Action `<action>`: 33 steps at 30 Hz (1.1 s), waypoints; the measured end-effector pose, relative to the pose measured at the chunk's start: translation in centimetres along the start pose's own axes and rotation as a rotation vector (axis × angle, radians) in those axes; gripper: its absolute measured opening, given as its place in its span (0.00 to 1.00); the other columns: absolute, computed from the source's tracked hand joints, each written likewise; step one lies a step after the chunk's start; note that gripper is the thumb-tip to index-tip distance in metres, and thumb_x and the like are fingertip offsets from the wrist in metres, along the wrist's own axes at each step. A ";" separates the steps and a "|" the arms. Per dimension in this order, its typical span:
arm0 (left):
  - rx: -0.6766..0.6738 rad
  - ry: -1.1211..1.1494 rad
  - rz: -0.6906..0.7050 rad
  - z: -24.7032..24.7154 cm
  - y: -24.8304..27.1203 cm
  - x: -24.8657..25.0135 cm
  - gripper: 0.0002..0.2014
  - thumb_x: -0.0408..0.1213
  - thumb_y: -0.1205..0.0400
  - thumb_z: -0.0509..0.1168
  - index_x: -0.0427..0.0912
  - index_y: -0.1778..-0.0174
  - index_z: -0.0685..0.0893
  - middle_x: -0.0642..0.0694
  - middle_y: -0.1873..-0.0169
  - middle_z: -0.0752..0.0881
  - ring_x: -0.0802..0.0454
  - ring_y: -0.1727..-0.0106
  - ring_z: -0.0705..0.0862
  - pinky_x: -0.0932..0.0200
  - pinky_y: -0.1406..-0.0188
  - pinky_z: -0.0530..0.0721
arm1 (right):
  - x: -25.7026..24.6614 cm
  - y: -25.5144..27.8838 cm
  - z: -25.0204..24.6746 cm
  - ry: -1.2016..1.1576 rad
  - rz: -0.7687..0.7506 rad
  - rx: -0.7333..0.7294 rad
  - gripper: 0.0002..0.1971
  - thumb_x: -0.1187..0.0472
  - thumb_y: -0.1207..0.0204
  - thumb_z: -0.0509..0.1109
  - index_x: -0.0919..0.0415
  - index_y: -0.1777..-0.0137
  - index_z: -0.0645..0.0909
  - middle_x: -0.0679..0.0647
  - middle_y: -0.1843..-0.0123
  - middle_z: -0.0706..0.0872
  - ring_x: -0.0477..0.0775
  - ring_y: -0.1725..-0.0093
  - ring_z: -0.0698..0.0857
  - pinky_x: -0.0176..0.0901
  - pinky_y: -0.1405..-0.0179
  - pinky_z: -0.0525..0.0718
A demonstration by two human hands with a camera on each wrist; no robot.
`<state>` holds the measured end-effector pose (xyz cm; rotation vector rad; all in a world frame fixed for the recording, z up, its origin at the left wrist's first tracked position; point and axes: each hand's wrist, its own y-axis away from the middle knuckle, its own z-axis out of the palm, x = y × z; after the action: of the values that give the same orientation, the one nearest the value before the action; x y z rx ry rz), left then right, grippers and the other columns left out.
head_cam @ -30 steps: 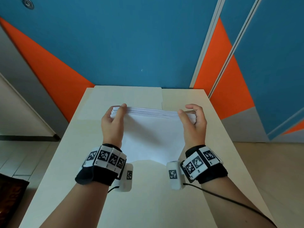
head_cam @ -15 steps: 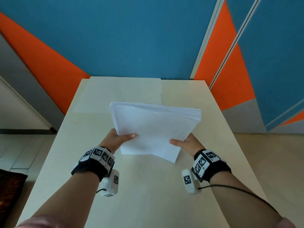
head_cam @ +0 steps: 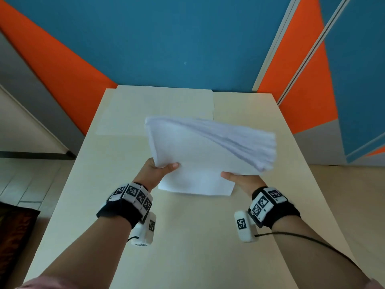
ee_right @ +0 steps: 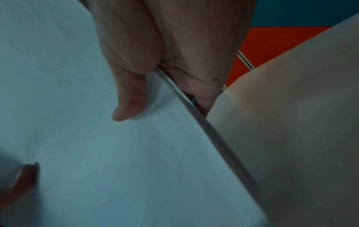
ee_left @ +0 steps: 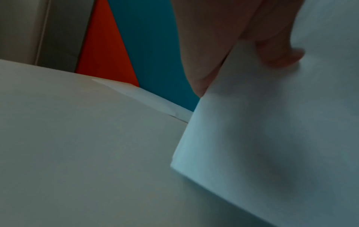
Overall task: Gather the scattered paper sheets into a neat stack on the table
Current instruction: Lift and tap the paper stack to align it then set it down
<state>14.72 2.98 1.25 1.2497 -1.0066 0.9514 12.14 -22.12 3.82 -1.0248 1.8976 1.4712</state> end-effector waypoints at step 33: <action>0.472 -0.304 -0.332 -6.6 -13.0 3.9 0.22 0.48 0.17 0.60 0.33 0.38 0.81 0.40 0.45 0.85 0.41 0.46 0.84 0.50 0.47 0.82 | -5.1 -9.5 -3.3 -0.182 -0.100 -0.088 0.24 0.57 0.29 0.74 0.57 0.32 0.76 0.55 0.36 0.85 0.57 0.37 0.82 0.55 0.32 0.75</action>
<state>28.69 8.52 0.94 1.9348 -0.7864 0.7718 22.99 -25.22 3.30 -0.9745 1.6445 1.5458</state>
